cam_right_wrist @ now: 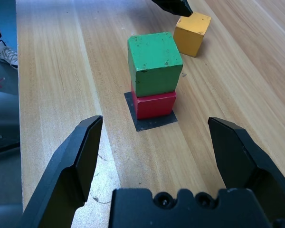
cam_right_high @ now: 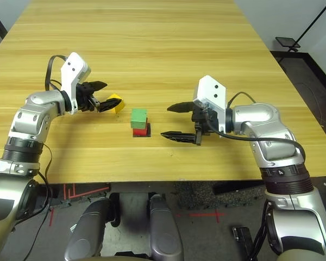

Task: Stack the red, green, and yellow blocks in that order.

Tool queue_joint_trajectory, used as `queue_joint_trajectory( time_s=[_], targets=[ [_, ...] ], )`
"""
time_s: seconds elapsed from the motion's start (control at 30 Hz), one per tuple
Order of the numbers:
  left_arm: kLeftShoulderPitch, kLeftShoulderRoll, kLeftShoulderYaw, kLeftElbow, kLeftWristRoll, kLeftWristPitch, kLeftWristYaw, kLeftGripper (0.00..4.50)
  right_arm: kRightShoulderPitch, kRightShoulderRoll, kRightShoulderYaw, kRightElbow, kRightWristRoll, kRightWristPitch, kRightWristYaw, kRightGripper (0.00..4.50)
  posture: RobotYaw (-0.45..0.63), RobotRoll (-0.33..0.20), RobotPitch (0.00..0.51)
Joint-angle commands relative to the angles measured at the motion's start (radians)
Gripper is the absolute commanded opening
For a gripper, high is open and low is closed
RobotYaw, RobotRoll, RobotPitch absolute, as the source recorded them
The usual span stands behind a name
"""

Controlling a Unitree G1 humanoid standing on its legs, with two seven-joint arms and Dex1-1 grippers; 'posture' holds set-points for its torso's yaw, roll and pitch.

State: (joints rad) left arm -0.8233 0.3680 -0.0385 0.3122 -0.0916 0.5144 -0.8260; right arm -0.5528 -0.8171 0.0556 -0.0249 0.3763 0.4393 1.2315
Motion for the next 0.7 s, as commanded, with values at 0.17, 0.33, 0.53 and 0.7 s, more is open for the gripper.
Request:
queue_joint_trajectory(
  time_s=[0.17, 0.33, 0.53, 0.7],
  targets=[
    [0.009, -0.012, -0.029, 0.05, 0.005, -0.031, 0.038, 4.46, 0.01, -0.003, -0.01, -0.018, 0.011, 0.007, 0.002, 4.5, 0.15, 0.096, 0.232],
    [0.001, -0.022, -0.033, 0.107, 0.009, -0.064, 0.064, 4.46, 0.004, -0.001, -0.008, -0.013, 0.009, 0.006, 0.002, 4.5, 0.15, 0.094, 0.235],
    [-0.002, -0.029, -0.039, 0.133, 0.005, -0.074, 0.071, 4.46, 0.0, 0.002, -0.002, -0.007, 0.003, 0.003, 0.001, 4.5, 0.15, 0.089, 0.246],
    [-0.008, -0.037, -0.041, 0.185, 0.014, -0.101, 0.086, 4.46, 0.001, 0.004, 0.002, -0.004, -0.002, -0.003, 0.002, 4.5, 0.15, 0.087, 0.25]
  ],
)
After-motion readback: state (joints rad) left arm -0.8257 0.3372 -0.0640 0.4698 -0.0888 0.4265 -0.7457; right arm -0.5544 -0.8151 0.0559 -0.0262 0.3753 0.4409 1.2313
